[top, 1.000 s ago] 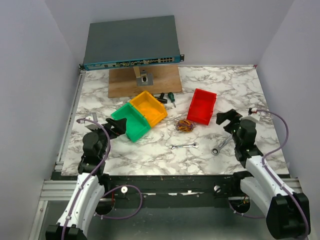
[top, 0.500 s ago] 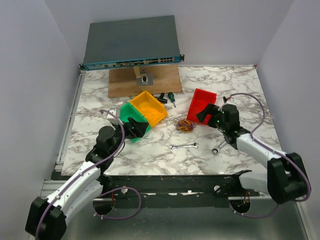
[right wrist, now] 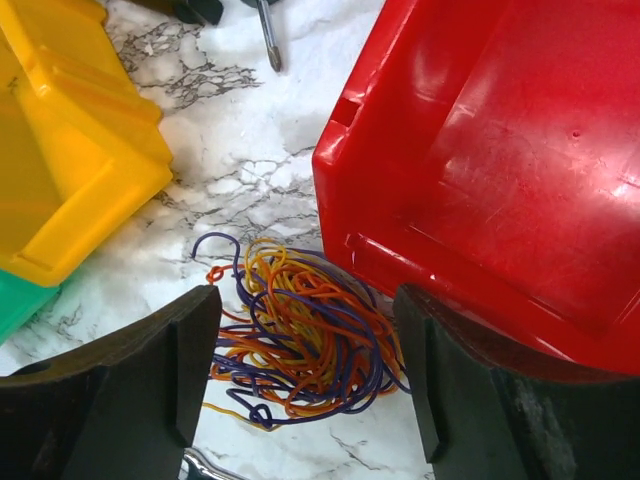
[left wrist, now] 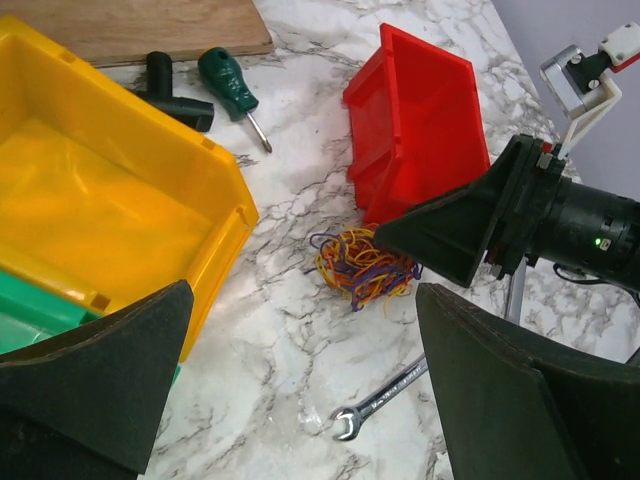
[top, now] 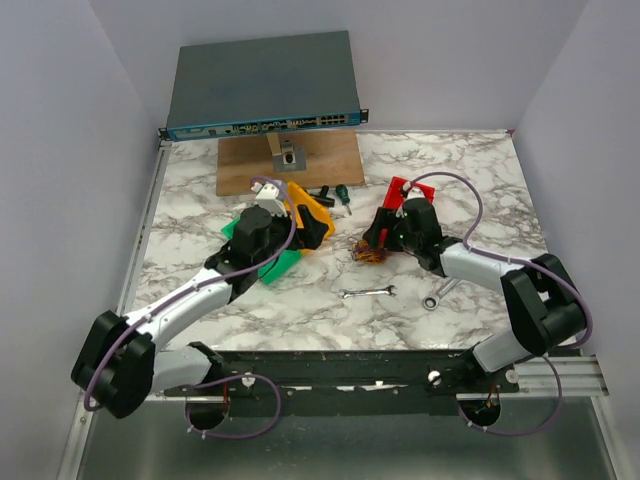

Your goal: Untangle the cables

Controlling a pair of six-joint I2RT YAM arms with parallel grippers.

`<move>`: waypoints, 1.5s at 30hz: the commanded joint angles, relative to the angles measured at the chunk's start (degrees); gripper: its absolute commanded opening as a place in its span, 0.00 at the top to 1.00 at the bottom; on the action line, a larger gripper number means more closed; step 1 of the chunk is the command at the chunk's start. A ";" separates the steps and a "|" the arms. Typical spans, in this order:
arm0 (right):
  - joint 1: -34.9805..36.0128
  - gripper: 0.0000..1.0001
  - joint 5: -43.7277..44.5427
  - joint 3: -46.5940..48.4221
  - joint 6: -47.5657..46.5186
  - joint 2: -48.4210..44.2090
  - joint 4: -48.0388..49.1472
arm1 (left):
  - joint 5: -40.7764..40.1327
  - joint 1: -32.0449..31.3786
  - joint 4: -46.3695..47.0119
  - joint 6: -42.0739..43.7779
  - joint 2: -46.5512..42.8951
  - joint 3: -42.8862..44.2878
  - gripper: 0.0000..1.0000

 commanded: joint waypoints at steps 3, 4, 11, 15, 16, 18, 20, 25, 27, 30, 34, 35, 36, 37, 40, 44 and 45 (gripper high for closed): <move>1.08 0.37 1.41 -1.75 -1.63 1.32 -1.91 | 3.14 -2.23 -6.70 -0.38 11.28 11.24 0.06; 1.07 0.44 1.43 -2.47 -1.77 1.06 -1.36 | 3.70 -2.49 -8.17 -0.47 13.68 13.66 0.07; 1.08 0.53 4.18 -5.39 -2.56 -4.09 0.43 | 3.93 -4.95 -10.80 -1.36 23.82 23.12 0.10; 1.11 0.66 3.08 -5.36 -2.84 -4.33 -0.22 | 5.29 -5.15 -12.57 -2.95 30.12 29.05 0.13; 1.08 0.66 2.66 -5.31 -2.88 -3.66 -0.16 | 5.47 -5.13 -12.99 -3.85 31.55 30.16 0.14; 1.12 0.67 0.93 -4.97 -3.02 -1.93 -0.01 | 5.48 -5.10 -12.33 -5.27 33.89 31.39 0.14; 1.07 0.83 0.04 -4.66 -3.07 -0.53 -0.02 | 5.29 -5.10 -11.56 -6.63 35.86 32.37 0.14; 1.03 0.99 2.01 -5.82 -1.87 -0.27 1.23 | 3.17 -5.08 -13.35 -8.60 40.32 36.06 0.15; 1.07 0.99 5.53 -6.84 -0.98 -1.36 1.96 | 1.68 -4.99 -14.47 -9.09 41.65 36.98 0.14; 1.01 0.99 11.50 -8.38 0.43 -3.36 2.05 | 0.53 -4.27 -15.31 -9.73 43.02 36.88 0.14; 1.07 0.99 22.37 -8.98 3.17 -5.30 -0.43 | -1.29 -1.84 -15.64 -11.87 43.34 34.52 0.14; 1.05 0.99 25.06 -9.08 3.98 -5.69 -0.86 | -1.67 -1.12 -15.59 -12.20 42.82 33.52 0.14; 1.07 0.99 27.13 -9.39 4.78 -6.08 -1.12 | -1.67 -0.59 -14.94 -12.32 42.31 32.11 0.14; 1.07 0.99 28.95 -9.69 5.52 -6.60 -1.49 | -1.68 -0.01 -14.43 -12.13 41.54 30.78 0.14; 1.06 0.99 36.44 -10.20 8.50 -8.35 -3.38 | -4.93 1.01 -15.19 -10.85 39.22 28.66 0.13; 1.08 0.99 36.60 -12.26 8.09 -12.78 -1.65 | -5.31 2.14 -15.64 -8.46 35.52 26.20 0.13; 1.07 0.99 33.81 -13.38 6.42 -13.92 0.39 | -5.57 2.15 -15.64 -7.26 34.64 25.87 0.13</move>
